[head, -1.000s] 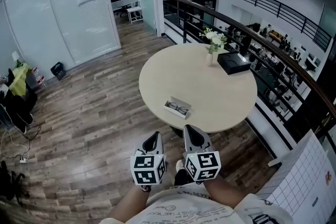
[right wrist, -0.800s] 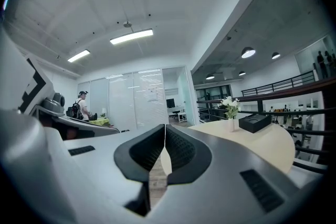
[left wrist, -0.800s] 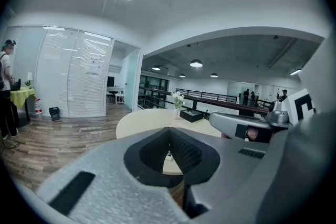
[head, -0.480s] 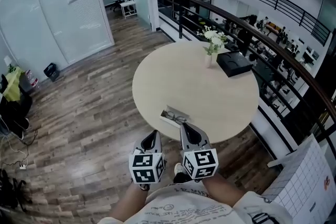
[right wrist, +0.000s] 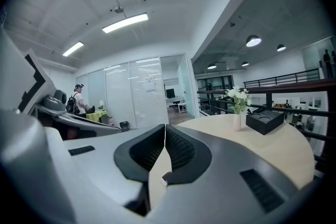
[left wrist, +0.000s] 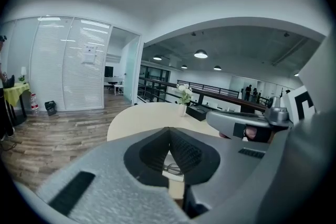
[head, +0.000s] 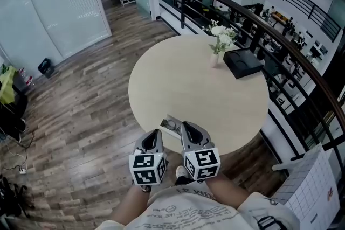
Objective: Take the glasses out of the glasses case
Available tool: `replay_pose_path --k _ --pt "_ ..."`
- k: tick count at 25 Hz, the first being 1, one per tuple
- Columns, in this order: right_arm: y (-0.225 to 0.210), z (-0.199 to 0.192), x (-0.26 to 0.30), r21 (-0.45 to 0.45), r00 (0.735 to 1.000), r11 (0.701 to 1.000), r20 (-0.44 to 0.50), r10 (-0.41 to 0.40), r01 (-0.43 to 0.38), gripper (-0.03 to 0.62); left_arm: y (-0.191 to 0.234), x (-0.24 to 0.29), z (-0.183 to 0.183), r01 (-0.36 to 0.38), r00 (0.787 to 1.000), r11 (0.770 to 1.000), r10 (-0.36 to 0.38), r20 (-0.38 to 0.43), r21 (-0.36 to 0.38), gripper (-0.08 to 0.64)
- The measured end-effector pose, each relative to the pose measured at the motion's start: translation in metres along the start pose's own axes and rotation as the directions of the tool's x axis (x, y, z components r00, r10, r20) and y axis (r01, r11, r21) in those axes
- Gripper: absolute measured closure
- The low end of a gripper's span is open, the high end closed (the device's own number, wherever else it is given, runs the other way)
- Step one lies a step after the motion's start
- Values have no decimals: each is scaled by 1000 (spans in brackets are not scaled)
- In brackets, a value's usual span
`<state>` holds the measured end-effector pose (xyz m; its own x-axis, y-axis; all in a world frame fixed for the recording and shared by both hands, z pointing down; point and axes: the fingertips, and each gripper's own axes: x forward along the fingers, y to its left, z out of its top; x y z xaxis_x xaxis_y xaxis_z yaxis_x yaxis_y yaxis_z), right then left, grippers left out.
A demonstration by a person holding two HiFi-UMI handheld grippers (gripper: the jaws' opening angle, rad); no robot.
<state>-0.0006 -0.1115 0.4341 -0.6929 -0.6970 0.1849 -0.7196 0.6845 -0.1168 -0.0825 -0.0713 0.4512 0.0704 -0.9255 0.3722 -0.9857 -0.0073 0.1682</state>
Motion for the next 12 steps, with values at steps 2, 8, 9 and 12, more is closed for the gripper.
replay_pose_path --k 2,8,9,12 --pt "-5 -3 15 -6 1000 1000 -16 12 -12 575 6 14 3 -1 1000 1000 1 -8 -3 547" --pt "-24 -10 53 -34 995 996 -72 74 -77 575 21 55 7 -22 999 1000 22 -47 -11 548" --pt "-25 -12 57 -42 993 995 -81 86 -90 575 24 59 7 -30 998 999 29 -50 -16 548" --pt "-26 -19 67 -56 988 992 -111 108 -115 575 32 67 5 -47 997 999 45 -65 -27 547"
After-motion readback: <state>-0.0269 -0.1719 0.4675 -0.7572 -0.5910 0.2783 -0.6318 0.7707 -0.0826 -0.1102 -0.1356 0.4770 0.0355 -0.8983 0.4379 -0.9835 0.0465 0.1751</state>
